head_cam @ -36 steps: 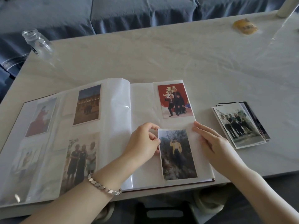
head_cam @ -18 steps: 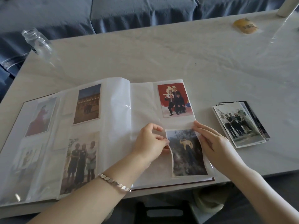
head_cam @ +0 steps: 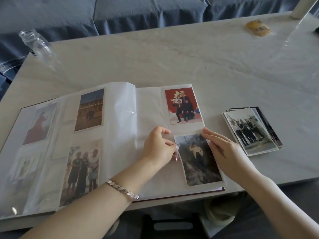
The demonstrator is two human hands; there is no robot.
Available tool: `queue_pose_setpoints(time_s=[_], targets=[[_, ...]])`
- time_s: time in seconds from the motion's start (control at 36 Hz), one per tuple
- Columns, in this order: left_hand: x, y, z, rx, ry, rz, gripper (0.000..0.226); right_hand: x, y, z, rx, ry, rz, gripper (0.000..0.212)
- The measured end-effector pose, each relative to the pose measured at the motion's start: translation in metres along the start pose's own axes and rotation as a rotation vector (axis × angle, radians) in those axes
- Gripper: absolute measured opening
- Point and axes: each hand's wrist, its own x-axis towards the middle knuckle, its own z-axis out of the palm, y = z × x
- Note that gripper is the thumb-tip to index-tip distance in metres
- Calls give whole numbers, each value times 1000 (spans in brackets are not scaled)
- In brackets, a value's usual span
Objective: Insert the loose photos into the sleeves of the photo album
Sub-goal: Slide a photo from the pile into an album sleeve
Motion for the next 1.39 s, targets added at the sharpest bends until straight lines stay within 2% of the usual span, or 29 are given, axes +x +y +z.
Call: queue_pose_setpoints(time_s=[0.25, 0.36, 0.5, 0.61, 0.72, 1.0, 1.22, 1.39], targets=[[-3, -5, -1, -46, 6, 15, 30, 1, 2, 2, 1, -2, -2, 34], [-9, -2, 2, -221, 54, -61, 11, 1, 3, 1, 5, -2, -7, 34], [-12, -8, 7, -136, 96, 6, 21, 0, 3, 2, 8, 3, -14, 35], [-11, -8, 9, -173, 169, -1, 31, 0, 3, 3, 12, 3, -8, 35], [-7, -7, 9, -178, 162, 32, 38, 0, 3, 3, 8, 4, -7, 34], [-5, -6, 10, -211, 195, 36, 36, 0, 1, 2, 14, 19, -1, 34], [-4, -6, 4, -264, 159, 21, 38, 1, 0, 2, 14, 13, -9, 33], [2, -6, 6, -159, 152, 9, 37, 14, -8, -3, -166, 77, -101, 29]])
